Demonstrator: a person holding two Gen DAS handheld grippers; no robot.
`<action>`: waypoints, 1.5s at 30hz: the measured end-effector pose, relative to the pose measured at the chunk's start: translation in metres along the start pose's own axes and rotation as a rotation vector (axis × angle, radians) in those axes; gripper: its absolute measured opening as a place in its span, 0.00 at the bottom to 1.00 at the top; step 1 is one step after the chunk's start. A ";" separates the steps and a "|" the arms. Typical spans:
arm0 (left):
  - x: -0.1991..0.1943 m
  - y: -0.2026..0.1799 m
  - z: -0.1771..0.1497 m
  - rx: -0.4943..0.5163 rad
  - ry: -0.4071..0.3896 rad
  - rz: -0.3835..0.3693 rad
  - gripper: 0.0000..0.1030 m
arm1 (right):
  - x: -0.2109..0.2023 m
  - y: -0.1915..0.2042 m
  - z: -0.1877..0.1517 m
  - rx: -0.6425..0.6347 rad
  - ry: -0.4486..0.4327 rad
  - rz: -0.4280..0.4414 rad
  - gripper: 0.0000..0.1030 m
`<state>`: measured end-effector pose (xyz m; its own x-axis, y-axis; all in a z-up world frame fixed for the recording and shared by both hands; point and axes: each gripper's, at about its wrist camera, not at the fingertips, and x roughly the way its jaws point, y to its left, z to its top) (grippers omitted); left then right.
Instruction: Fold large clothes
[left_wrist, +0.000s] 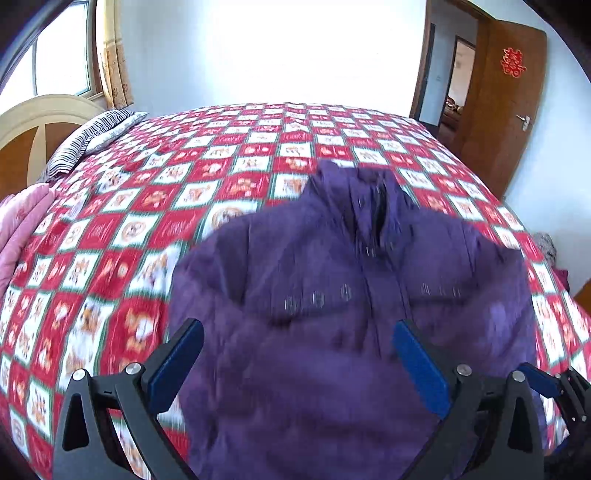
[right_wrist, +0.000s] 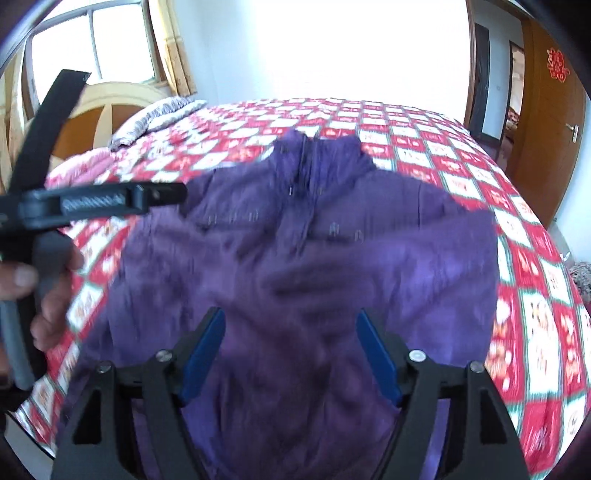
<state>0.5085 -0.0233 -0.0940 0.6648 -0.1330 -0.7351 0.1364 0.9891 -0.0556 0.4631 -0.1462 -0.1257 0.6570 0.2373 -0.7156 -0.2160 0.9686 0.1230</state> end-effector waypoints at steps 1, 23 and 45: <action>0.007 -0.002 0.007 -0.003 0.003 0.000 0.99 | 0.005 -0.004 0.013 0.005 0.004 -0.006 0.74; 0.198 -0.030 0.157 -0.030 0.099 0.073 0.99 | 0.141 -0.107 0.149 0.173 0.077 -0.068 0.74; 0.167 0.006 0.118 0.071 0.043 -0.145 0.11 | 0.217 -0.082 0.214 0.126 0.135 -0.139 0.68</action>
<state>0.7065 -0.0472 -0.1374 0.6027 -0.2696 -0.7511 0.2813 0.9525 -0.1162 0.7774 -0.1585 -0.1441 0.5692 0.0974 -0.8164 -0.0326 0.9949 0.0960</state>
